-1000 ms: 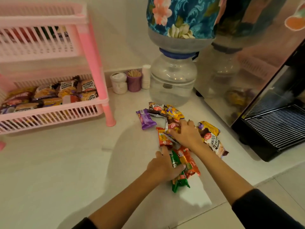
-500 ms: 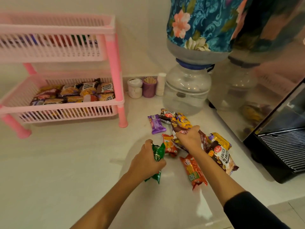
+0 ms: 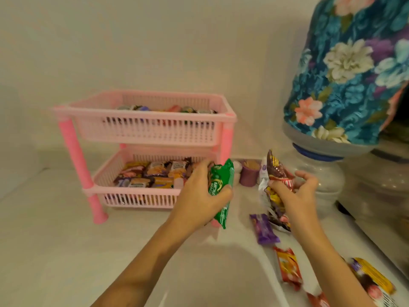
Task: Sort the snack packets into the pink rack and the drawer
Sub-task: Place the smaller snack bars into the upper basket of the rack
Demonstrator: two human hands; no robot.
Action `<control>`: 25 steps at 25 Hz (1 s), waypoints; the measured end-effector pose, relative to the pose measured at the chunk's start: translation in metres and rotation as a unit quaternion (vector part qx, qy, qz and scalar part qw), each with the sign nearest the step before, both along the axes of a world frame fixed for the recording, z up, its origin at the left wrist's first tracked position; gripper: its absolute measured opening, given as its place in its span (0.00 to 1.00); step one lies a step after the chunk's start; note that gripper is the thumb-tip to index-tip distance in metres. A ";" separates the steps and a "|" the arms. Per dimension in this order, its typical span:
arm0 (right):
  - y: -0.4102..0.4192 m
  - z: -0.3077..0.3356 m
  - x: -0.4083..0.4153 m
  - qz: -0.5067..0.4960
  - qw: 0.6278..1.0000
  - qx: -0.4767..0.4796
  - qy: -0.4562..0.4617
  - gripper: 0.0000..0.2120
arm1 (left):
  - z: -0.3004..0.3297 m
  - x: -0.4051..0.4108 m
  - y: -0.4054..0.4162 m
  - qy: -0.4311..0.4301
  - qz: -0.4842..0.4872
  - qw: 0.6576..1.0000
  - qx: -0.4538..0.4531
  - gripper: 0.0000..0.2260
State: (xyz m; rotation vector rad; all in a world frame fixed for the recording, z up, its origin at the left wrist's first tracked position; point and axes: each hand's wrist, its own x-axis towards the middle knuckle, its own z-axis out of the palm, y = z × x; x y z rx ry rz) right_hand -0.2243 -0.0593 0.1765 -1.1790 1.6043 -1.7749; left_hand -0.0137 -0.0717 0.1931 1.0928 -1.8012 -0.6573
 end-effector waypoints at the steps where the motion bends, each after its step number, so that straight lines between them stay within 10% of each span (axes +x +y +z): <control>1: -0.007 0.018 0.019 0.017 0.999 -0.029 -0.001 0.27 | 0.018 0.021 -0.008 0.004 0.012 1.000 -0.021 0.22; 9: -0.096 0.154 0.164 0.092 0.978 -0.183 0.025 0.28 | 0.153 0.189 -0.117 0.009 0.100 0.992 -0.075 0.30; 16: -0.221 0.194 0.265 0.083 0.973 -0.049 0.209 0.26 | 0.188 0.251 -0.229 -0.158 0.087 0.965 0.189 0.24; 22: -0.267 0.177 0.318 0.146 0.836 0.230 0.476 0.36 | 0.172 0.253 -0.274 -0.350 0.052 0.882 0.311 0.23; 25: -0.269 0.169 0.331 0.221 0.770 0.271 0.534 0.22 | 0.159 0.255 -0.285 -0.441 0.050 0.832 0.334 0.28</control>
